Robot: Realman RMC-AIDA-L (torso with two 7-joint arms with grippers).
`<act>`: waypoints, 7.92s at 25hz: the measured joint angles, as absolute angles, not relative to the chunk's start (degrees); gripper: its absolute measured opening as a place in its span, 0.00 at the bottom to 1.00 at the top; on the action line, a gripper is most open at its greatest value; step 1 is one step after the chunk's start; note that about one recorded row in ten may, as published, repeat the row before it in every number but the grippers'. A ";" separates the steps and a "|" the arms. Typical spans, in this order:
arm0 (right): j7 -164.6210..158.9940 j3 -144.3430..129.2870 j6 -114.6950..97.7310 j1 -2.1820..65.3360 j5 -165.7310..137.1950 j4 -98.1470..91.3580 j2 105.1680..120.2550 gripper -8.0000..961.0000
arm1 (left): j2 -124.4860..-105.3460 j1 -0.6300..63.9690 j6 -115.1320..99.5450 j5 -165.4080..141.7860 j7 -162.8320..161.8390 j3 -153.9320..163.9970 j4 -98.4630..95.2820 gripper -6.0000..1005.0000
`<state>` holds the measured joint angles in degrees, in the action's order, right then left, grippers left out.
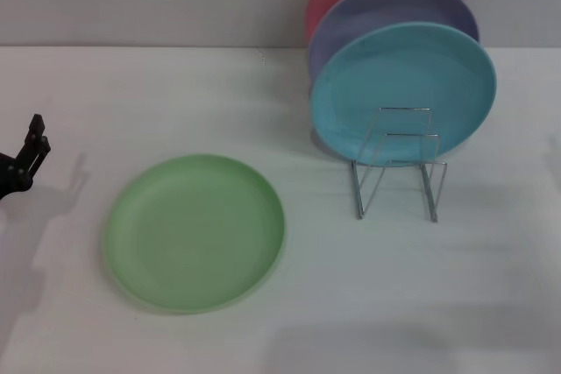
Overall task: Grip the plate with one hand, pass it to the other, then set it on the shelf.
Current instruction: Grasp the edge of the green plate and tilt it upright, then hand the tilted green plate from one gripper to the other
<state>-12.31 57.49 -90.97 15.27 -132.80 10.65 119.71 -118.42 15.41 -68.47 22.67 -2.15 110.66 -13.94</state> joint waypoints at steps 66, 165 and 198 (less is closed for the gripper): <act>-12.39 57.30 -87.88 15.20 -133.18 11.19 119.71 0.86 | -118.15 17.98 67.30 30.20 22.31 83.81 -78.52 0.77; 24.77 105.32 69.69 48.65 -132.58 74.37 115.54 0.72 | -118.14 15.64 65.56 34.63 28.89 80.38 -98.61 0.02; 31.35 100.58 61.78 58.41 -132.90 52.19 118.04 0.69 | -118.39 16.08 65.24 35.43 29.09 81.04 -98.43 0.02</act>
<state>31.35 100.58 61.78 58.41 -132.90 52.19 118.04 -118.39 16.08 65.24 35.43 29.09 81.04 -98.43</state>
